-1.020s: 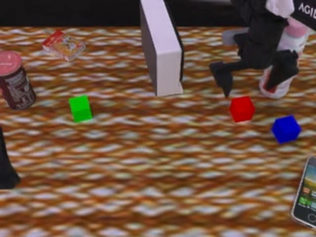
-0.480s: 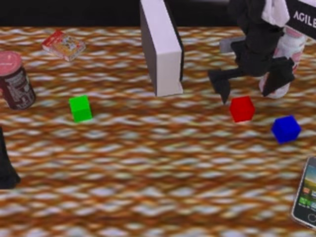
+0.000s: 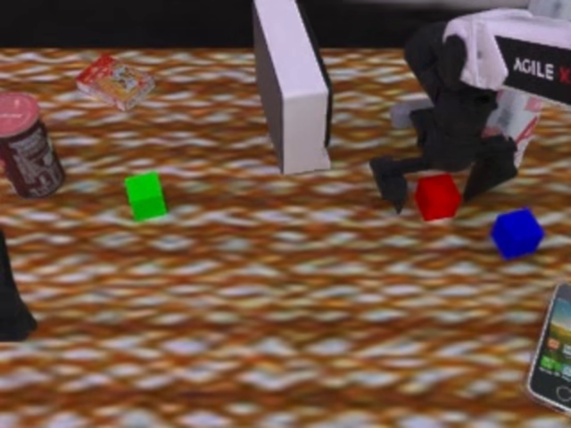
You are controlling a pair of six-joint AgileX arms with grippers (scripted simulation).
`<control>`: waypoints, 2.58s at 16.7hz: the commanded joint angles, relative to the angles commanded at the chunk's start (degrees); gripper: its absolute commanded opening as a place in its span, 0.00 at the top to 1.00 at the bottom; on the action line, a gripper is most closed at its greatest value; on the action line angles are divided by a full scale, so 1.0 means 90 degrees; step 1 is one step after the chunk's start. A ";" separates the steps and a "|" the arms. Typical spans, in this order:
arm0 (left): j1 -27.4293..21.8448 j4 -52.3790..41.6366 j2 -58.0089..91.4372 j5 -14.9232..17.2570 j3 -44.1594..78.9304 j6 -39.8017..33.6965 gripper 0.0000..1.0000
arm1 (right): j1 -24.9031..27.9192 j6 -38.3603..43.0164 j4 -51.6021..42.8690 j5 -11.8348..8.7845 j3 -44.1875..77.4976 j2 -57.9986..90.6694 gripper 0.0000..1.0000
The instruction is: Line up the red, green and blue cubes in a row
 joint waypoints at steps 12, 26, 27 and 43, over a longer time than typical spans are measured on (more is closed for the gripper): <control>0.0000 0.0000 0.0000 0.0000 0.0000 0.0000 0.00 | 0.0000 0.0000 0.0000 0.0000 0.0000 0.0000 0.75; 0.0000 0.0000 0.0000 0.0000 0.0000 0.0000 0.00 | -0.0007 -0.0012 -0.0159 0.0018 0.0151 -0.0217 1.00; 0.0000 0.0000 0.0000 0.0000 0.0000 0.0000 0.00 | 0.0003 -0.0015 -0.0308 0.0018 0.0274 -0.0249 1.00; 0.0000 0.0000 0.0000 0.0000 0.0000 0.0000 0.00 | 0.0856 0.1059 -0.1632 0.0044 0.1266 -0.0512 1.00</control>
